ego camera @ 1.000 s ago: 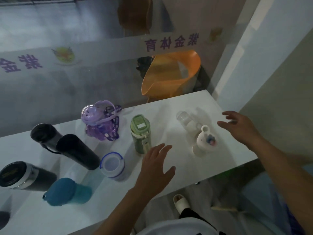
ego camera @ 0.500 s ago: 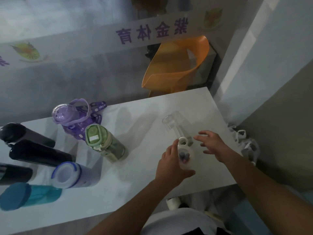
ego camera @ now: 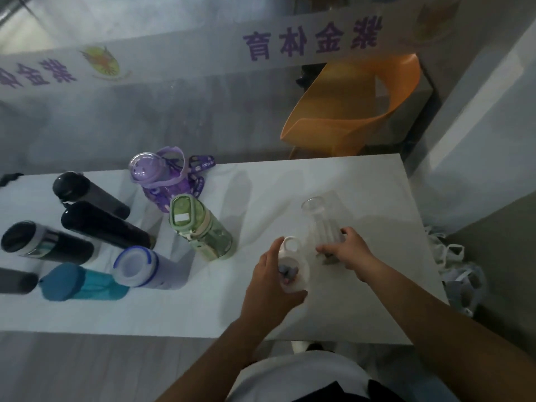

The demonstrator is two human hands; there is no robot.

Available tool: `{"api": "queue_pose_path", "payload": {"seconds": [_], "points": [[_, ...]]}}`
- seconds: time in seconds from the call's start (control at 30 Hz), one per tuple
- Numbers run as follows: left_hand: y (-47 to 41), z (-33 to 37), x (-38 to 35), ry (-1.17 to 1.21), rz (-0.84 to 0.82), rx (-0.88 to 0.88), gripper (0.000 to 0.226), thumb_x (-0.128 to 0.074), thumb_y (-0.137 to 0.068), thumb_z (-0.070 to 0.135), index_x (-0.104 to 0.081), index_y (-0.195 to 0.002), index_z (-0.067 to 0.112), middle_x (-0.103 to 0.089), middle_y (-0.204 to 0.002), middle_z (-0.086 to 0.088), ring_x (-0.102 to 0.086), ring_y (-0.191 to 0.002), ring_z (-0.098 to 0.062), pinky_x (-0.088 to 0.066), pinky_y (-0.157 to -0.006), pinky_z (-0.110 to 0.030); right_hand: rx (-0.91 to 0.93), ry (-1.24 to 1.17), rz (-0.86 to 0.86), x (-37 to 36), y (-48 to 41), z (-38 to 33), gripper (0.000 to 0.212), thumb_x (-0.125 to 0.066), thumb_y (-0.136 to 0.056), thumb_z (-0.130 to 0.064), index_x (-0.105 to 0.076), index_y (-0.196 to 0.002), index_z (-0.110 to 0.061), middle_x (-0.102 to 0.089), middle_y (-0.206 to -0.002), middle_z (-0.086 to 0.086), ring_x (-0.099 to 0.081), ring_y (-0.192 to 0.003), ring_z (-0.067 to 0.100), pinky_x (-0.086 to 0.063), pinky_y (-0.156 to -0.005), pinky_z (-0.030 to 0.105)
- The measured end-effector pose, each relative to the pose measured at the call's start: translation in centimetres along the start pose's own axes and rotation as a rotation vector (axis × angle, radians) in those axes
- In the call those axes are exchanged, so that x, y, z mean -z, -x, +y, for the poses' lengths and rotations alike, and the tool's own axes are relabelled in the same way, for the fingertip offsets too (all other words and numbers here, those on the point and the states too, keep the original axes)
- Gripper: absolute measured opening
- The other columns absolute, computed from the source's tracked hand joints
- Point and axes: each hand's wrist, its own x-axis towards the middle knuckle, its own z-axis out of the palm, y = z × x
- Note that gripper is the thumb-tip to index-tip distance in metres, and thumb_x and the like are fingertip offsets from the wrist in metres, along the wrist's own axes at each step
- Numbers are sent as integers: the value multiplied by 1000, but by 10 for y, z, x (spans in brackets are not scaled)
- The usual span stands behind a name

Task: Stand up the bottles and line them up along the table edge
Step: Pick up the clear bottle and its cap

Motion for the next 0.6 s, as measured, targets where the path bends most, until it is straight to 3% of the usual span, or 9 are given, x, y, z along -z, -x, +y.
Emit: {"api": "queue_pose_path", "payload": {"seconds": [0.1, 0.2, 0.33, 0.43, 0.6], "points": [[8, -13, 14, 22, 61, 42, 107, -86, -62, 31, -18, -144, 46, -40, -134, 12, -46, -108, -7, -48, -89, -26, 43, 75, 29, -5, 0, -5, 67, -87, -60, -24, -51, -116, -14, -62, -109, 8, -61, -80, 18, -49, -51, 25], [13, -23, 22, 68, 96, 83, 106, -85, -64, 30, -20, -145, 45, -39, -134, 15, -43, -106, -1, -44, -89, -21, 157, 353, 83, -2, -2, -19, 82, -81, -45, -44, -53, -119, -22, -64, -108, 6, -63, -90, 27, -57, -74, 42], [15, -32, 24, 86, 107, 100, 104, -85, -64, 36, -19, -144, 46, -41, -136, 15, -46, -114, -6, -41, -92, -22, 364, 643, 89, 12, -2, -71, 77, -80, -58, -46, -50, -126, -26, -58, -117, 9, -52, -104, 32, -47, -89, 41], [17, -35, 24, 87, 106, 94, 106, -86, -63, 38, -19, -145, 45, -42, -140, 14, -46, -120, -9, -40, -95, -23, 515, 878, 67, 19, -2, -108, 70, -76, -64, -47, -51, -126, -25, -59, -115, 9, -49, -105, 31, -37, -88, 38], [17, -40, 29, 111, 70, 81, 111, -87, -64, 41, -15, -148, 41, -37, -146, 13, -43, -127, -11, -36, -101, -24, 529, 1085, 12, 8, 4, -122, 73, -74, -67, -44, -46, -132, -26, -54, -120, 9, -39, -111, 32, -44, -78, 37]]}}
